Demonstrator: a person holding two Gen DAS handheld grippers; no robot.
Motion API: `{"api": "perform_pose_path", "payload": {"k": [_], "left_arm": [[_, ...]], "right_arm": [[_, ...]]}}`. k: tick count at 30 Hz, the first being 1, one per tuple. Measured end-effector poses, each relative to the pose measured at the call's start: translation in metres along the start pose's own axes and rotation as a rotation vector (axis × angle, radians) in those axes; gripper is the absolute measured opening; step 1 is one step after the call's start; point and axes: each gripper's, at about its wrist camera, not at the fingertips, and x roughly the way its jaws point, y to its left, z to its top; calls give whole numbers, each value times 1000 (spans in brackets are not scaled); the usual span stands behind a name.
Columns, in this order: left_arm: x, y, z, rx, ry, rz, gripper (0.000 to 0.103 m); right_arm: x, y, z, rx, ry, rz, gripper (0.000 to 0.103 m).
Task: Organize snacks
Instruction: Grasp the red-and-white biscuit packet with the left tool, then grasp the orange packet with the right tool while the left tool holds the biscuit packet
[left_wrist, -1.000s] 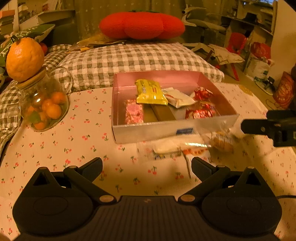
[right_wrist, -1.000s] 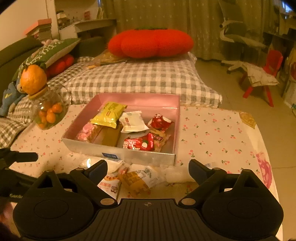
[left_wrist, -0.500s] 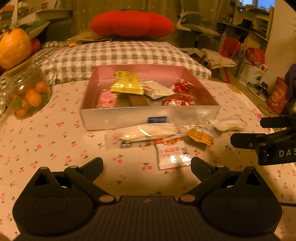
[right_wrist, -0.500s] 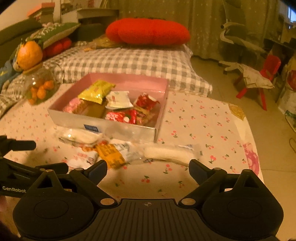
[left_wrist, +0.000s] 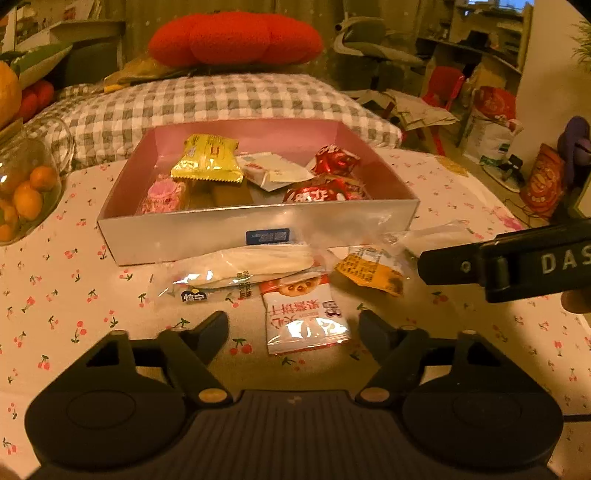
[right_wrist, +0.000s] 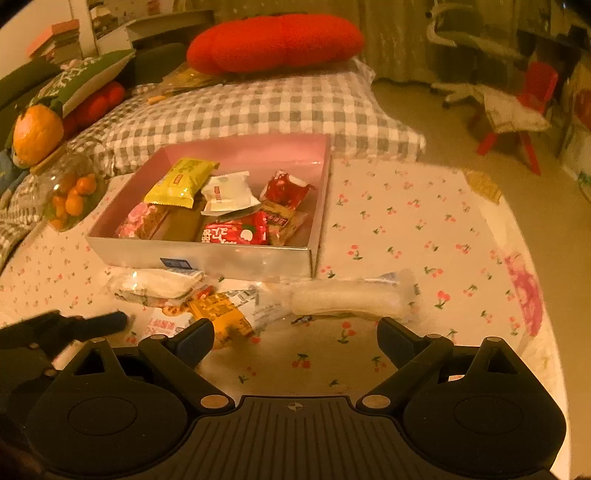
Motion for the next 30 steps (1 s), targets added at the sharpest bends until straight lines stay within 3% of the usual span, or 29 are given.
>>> {"api": "perform_pose_path", "payload": {"k": [5,9,11,13,16,30], "left_arm": [[1,7,2,-38,8,8,48],[-4,11,1,-40,11,-16,43],[-7,12,-1,-27,14,-23,42],[-11,14,-4,-15,21,-31,42],[-19,17,-11,4,26,-36,41],[-39,36,-31,7,31,-56,44]], "right_arm": [[10,-3,5,111,44,30,96],[17,-1,11,177,61,76,94],[21,3,13,190,65,71,86],[27,4,15,213,77,63,70],[34,4,16,268,97,59,57],[47,13,18,356,100,-7,59]]}}
